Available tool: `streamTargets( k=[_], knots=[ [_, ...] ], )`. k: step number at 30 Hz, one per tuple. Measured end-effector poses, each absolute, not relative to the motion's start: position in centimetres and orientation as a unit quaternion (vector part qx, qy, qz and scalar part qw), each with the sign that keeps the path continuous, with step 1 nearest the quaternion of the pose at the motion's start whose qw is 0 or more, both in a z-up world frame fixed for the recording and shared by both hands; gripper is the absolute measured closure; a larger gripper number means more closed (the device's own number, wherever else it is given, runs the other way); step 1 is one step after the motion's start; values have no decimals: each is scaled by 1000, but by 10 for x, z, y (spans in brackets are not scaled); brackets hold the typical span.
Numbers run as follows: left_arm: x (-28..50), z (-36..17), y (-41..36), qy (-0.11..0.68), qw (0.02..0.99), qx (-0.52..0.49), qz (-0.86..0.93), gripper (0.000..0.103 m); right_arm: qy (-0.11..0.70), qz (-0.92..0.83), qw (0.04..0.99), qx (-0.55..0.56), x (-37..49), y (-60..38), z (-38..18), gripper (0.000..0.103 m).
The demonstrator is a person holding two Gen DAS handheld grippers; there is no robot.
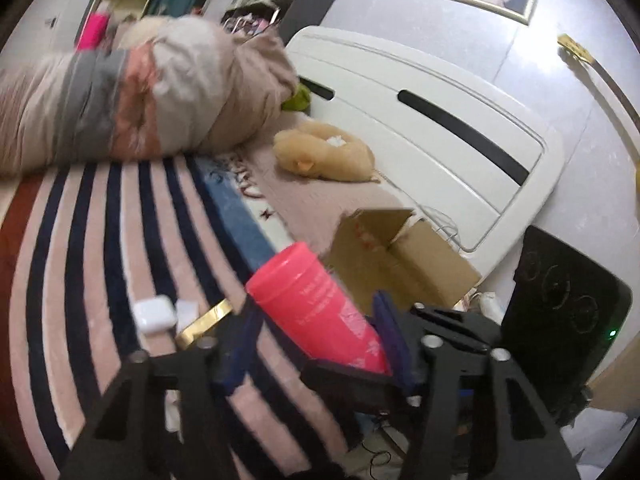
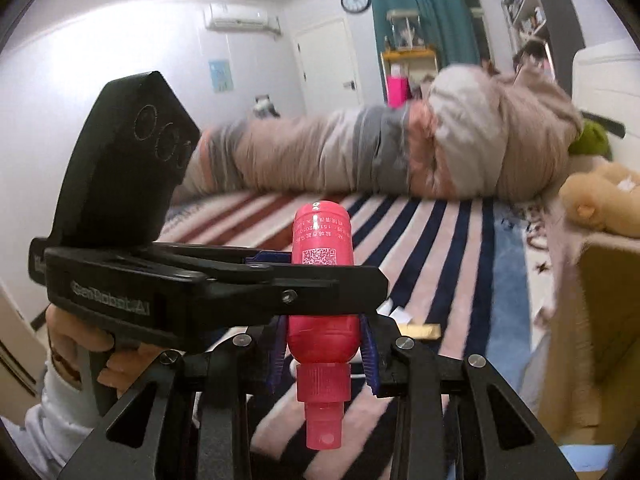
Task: Organize rigid objects
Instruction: 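Carry the pink bottle into the box and open the right gripper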
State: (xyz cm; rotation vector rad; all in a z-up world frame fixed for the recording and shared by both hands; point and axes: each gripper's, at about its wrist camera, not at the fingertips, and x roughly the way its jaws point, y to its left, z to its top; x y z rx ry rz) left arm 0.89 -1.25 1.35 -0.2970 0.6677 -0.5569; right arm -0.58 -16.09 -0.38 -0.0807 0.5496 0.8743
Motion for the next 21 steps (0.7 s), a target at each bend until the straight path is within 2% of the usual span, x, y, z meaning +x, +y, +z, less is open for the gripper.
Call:
streamTargets(
  k=[10,14,21],
  knots=[
    [20,85,-141,289,912,8,-290,72,199,359,911,-26,-5,-254,45,76],
    [37,75,-180,307,901,43,-303,74,225,322,919,-24,9,-285,38,76],
    [61,39,-204,353,887,53,-292,74,312,317,896,-8,36,-310,5,76]
  ],
)
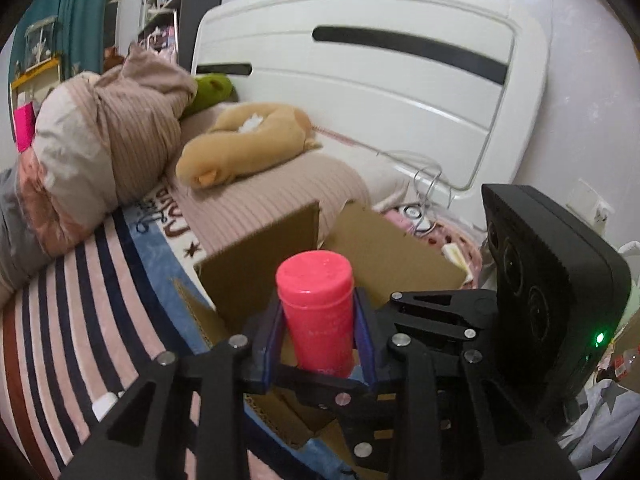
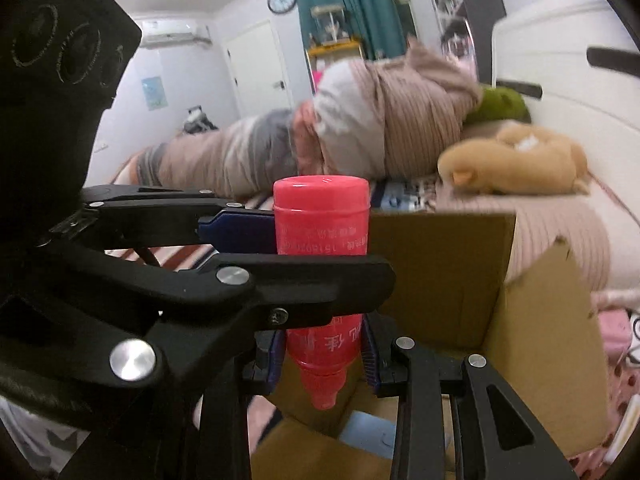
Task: Organize rigid objects
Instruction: 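Carry the pink bottle into the box and open the right gripper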
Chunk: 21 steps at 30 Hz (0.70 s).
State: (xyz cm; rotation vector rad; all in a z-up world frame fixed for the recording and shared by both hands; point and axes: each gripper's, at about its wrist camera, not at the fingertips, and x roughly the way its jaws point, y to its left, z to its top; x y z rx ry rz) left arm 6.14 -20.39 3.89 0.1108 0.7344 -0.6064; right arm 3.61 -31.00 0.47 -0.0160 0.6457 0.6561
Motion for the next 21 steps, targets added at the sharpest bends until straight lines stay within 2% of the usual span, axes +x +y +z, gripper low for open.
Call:
streamTargets(
  k=[3,5,7,9,14,16,21],
  knots=[
    [64,31,-208,365,884,65,-283,73,325,310,893,-13,34,-311,-6,75],
    [64,28,-206,367,888,71,-269,68,338,303,891,-11,37,-311,-11,74],
    [63,28,-200,360,894,69,-256,50,344,290,893,-7,40,-313,-14,70],
    [62,31,-190,347,903,60,-248,41,346,277,897,-7,42,-317,-15,66],
    [51,42,-158,332,914,33,-230,39,345,250,905,-12,40,-320,-13,66],
    [45,44,-141,327,920,28,-214,32,333,246,910,-12,33,-319,-6,66],
    [28,41,-81,316,935,10,-162,29,292,304,907,-12,8,-293,17,66]
  ],
)
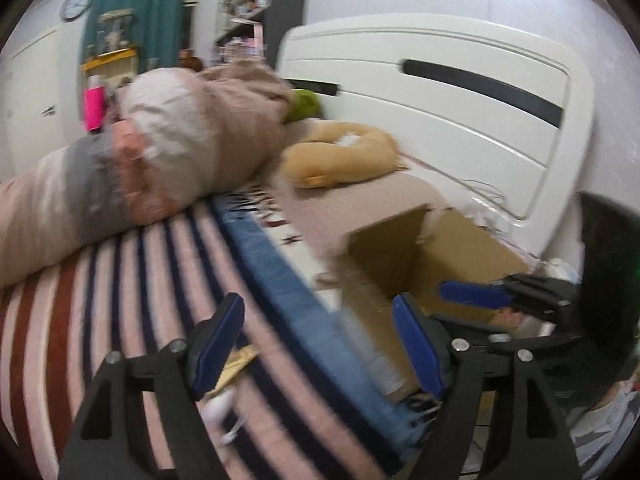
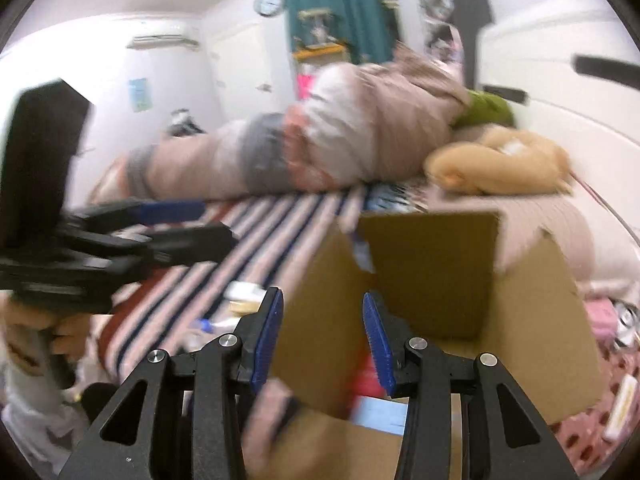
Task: Organize rigid objects
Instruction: 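Grasp the clear tape roll with the right gripper while the left grasps the blue-capped bottle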
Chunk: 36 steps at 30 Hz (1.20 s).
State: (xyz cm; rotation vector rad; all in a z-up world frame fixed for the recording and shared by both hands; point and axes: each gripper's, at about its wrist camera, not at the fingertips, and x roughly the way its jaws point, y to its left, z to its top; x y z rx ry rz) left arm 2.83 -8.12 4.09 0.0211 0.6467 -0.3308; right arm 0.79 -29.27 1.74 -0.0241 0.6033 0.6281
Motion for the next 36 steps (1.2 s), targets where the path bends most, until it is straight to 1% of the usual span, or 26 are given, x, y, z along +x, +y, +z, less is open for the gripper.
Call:
streamTargets(
  k=[2,5,7,13,19,20,21,22,24,30,32,33,35,36],
  knots=[
    [24,37,-51,318,941,1,-119,29,278,337,899,-20,-4,-271,26,65],
    [18,28,-14,323,941,-22,-100,28,264,371,889,-43,-15,-235,31,65],
    [14,20,8,326,941,-27,-85,27,271,388,879,-51,-17,-213,27,65],
    [16,-21,61,346,934,-53,-68,23,341,415,840,-80,-9,-146,-22,65],
    [29,-80,92,370,922,-90,-70,19,413,427,801,-79,10,-110,-78,65],
    [31,-89,97,380,917,-97,-75,19,420,433,793,-85,11,-104,-86,65],
    [34,-99,99,392,911,-105,-77,19,425,436,788,-91,11,-100,-92,62],
    [38,-109,104,405,904,-114,-74,19,430,439,782,-102,12,-95,-100,56],
    [37,-117,107,411,900,-121,-81,19,435,442,775,-118,15,-85,-111,51],
    [36,-124,120,410,898,-135,-83,19,445,459,758,-127,22,-73,-135,51],
    [34,-128,121,415,895,-140,-84,19,440,447,767,-137,21,-74,-138,64],
    [33,-130,120,417,895,-136,-80,19,439,445,769,-135,22,-76,-137,74],
    [28,-134,119,422,895,-128,-69,19,443,450,766,-115,25,-83,-133,82],
    [27,-136,119,423,894,-132,-70,19,441,450,768,-112,26,-87,-130,92]
  ],
)
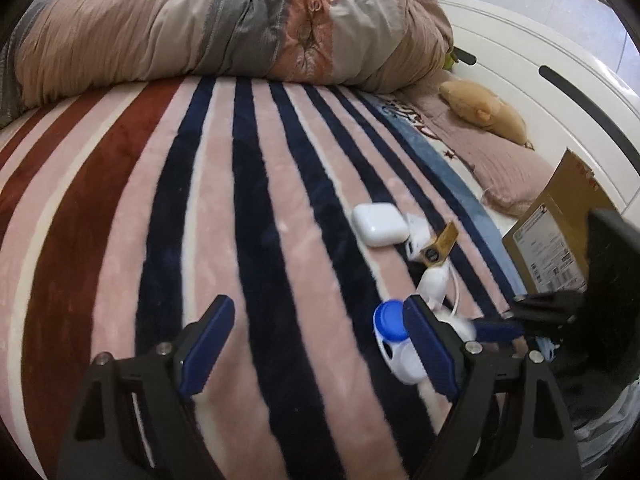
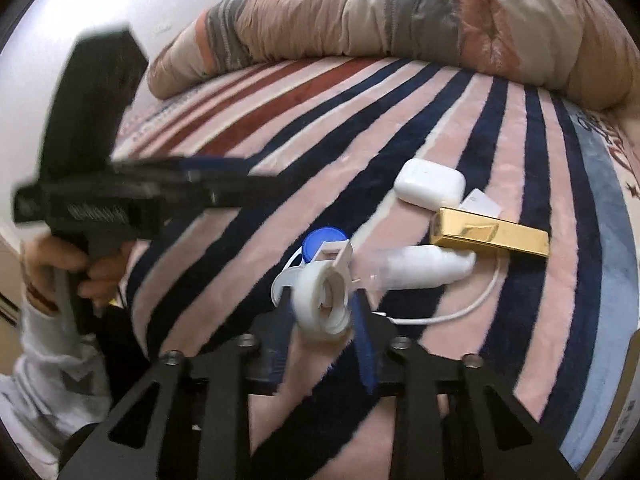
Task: Organize rigid objects
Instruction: 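Grasp the clear tape roll with the right gripper while the left grasps the blue-capped bottle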
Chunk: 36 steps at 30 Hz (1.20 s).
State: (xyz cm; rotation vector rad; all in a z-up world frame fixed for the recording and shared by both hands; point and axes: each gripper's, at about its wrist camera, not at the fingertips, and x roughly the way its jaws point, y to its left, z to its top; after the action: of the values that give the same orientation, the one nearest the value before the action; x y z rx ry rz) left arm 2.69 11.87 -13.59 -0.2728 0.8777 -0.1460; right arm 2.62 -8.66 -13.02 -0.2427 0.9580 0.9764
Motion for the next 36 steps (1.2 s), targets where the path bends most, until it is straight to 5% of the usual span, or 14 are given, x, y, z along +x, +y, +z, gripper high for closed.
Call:
streamTargets(
  k=[11,15,17,22,24,27,36],
  knots=[
    [15,-150,67,442,882,-108,-124,19,469,355,803,-95,18,-144,-125,89],
    [14,-154,60,434,892,-90,-86,20,457,362,807,-97,13,-142,-121,56],
    [14,-157,59,433,895,-79,-75,31,446,373,808,-98,7,-139,-118,45],
    [12,-154,68,435,898,-45,-56,75,429,367,812,-146,9,-110,-126,45],
    [9,-152,82,430,898,-69,-61,76,430,355,814,-161,10,-102,-132,47],
    [8,-153,90,428,899,-78,-55,75,427,322,828,-165,11,-105,-135,65],
    [21,-161,85,420,902,-86,-52,64,437,326,826,-140,6,-123,-126,67]
  ],
)
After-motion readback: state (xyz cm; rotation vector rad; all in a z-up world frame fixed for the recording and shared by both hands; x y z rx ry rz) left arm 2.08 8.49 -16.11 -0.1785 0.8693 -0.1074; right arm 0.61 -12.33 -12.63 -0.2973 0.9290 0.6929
